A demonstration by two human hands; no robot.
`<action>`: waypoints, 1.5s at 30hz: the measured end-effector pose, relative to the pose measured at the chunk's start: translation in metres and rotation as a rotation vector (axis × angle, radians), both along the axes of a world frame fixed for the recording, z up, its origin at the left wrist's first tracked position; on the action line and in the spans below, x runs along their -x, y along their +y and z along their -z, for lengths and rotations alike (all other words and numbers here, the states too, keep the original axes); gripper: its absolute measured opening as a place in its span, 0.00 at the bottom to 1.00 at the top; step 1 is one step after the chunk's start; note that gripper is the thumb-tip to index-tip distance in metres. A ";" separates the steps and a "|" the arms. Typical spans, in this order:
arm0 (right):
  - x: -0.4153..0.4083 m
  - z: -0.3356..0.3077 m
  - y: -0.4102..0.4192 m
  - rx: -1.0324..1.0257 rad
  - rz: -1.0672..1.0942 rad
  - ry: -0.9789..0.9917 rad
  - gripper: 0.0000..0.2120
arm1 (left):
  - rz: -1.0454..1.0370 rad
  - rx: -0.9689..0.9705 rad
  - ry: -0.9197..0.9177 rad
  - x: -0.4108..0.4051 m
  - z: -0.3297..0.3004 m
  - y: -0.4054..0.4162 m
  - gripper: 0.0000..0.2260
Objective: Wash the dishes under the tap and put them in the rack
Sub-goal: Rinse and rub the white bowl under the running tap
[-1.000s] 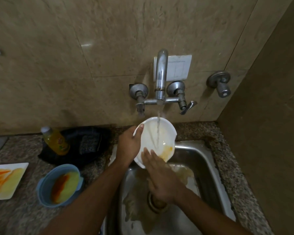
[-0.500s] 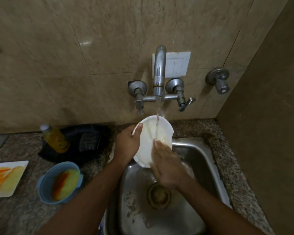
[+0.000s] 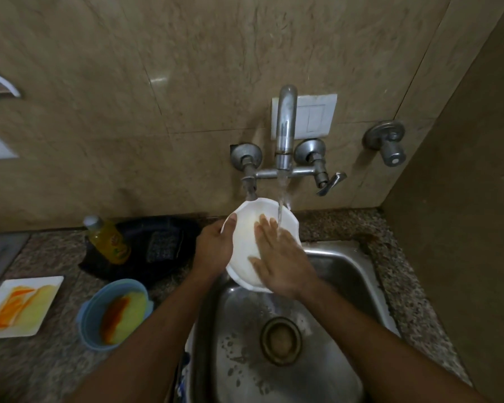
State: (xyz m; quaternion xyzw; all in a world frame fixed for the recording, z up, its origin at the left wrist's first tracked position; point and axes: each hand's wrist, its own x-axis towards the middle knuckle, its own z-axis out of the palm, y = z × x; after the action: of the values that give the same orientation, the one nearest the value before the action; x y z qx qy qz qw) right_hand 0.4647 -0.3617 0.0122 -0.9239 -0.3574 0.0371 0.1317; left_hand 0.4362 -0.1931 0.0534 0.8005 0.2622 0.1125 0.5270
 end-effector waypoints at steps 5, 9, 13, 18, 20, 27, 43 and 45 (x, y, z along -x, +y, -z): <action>-0.007 -0.002 -0.013 0.008 -0.092 -0.017 0.32 | 0.018 0.033 0.083 0.002 0.012 0.002 0.21; 0.010 0.001 -0.006 -0.004 -0.117 0.058 0.33 | 0.036 0.082 0.068 -0.001 0.011 -0.005 0.22; -0.005 -0.002 -0.019 0.049 -0.083 0.013 0.31 | 0.090 0.089 0.093 -0.001 0.015 -0.006 0.23; 0.018 0.000 -0.001 -0.025 -0.126 0.114 0.38 | 0.187 0.160 0.147 -0.007 0.012 -0.003 0.23; 0.005 0.001 -0.010 0.002 -0.093 0.087 0.35 | 0.172 0.201 0.157 -0.005 0.014 -0.002 0.20; 0.011 -0.009 -0.021 -0.044 -0.188 0.073 0.30 | 0.255 0.313 0.154 -0.011 0.004 -0.010 0.17; -0.015 -0.014 -0.069 -0.469 0.751 0.309 0.14 | 0.458 0.147 0.037 -0.013 -0.001 -0.030 0.06; -0.009 -0.009 -0.066 -0.517 0.814 0.241 0.15 | 0.341 0.310 0.002 -0.003 0.015 -0.030 0.08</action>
State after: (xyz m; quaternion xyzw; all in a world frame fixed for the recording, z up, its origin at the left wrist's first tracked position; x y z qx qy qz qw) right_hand 0.4740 -0.4282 0.0216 -0.9148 0.0526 -0.0005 0.4005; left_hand 0.4394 -0.2227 0.0383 0.7429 0.1376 -0.0204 0.6547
